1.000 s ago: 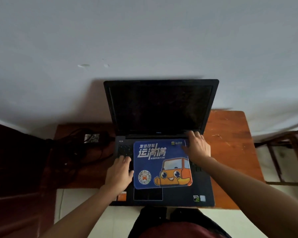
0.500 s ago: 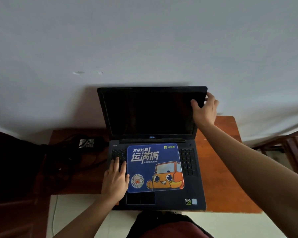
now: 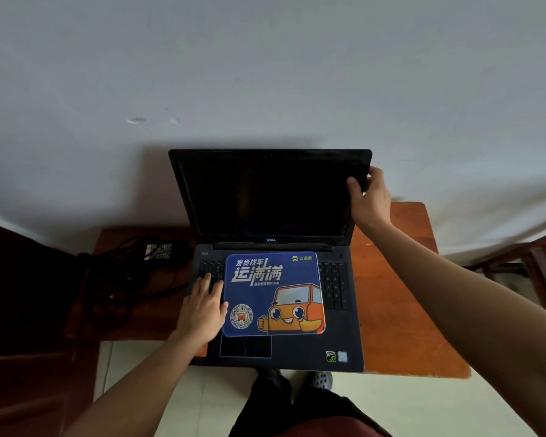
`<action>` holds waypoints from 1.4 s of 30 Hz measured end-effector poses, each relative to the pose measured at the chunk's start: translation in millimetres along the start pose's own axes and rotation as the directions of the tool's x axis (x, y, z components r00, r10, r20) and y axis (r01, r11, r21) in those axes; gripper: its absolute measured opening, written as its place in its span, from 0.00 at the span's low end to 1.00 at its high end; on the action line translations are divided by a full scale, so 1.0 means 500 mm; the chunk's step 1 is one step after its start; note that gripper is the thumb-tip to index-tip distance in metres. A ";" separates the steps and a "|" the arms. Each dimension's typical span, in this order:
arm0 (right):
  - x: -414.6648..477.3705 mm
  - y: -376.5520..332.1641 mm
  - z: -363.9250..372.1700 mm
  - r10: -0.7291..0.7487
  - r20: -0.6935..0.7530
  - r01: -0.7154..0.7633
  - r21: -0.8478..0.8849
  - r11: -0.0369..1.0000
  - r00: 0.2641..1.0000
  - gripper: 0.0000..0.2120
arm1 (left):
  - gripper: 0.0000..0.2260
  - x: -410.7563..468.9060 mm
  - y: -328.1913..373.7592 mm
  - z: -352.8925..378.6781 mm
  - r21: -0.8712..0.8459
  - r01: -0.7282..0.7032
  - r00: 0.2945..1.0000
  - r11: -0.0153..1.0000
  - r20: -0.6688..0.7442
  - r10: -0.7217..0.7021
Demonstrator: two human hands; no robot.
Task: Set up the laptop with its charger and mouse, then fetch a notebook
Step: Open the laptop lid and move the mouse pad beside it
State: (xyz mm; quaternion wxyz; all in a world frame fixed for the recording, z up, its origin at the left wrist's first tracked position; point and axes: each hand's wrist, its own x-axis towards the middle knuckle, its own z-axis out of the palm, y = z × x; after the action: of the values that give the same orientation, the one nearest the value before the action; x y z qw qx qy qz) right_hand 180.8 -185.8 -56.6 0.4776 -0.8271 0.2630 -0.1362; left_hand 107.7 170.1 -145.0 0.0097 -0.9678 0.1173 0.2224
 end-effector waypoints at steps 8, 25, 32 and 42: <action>-0.111 0.136 0.025 0.227 0.081 -0.197 -0.282 0.939 0.970 0.24 | 0.23 0.053 -0.018 -0.026 -0.413 0.276 0.945 0.868 -0.047 -0.322; -0.279 0.216 0.102 0.508 -0.197 -0.517 -0.581 0.628 0.839 0.29 | 0.29 0.098 -0.047 -0.006 -0.319 0.325 0.937 0.890 -0.019 -0.348; -0.324 0.217 0.115 0.517 -0.212 -0.534 -0.572 0.623 0.829 0.26 | 0.32 0.108 -0.085 -0.001 -0.272 0.208 0.973 0.940 -0.044 -0.228; -0.316 0.220 0.107 0.464 -0.150 -0.473 -0.494 0.729 0.873 0.28 | 0.32 0.170 -0.088 -0.023 -0.350 0.255 0.951 0.901 -0.078 -0.300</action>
State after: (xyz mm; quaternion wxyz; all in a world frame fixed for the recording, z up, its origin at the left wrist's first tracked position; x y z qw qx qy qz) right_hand 42.5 -102.8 -174.6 0.2545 -0.8298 0.4933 0.0574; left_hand 197.1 193.2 -172.7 -0.1315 -0.9744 -0.0612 0.1720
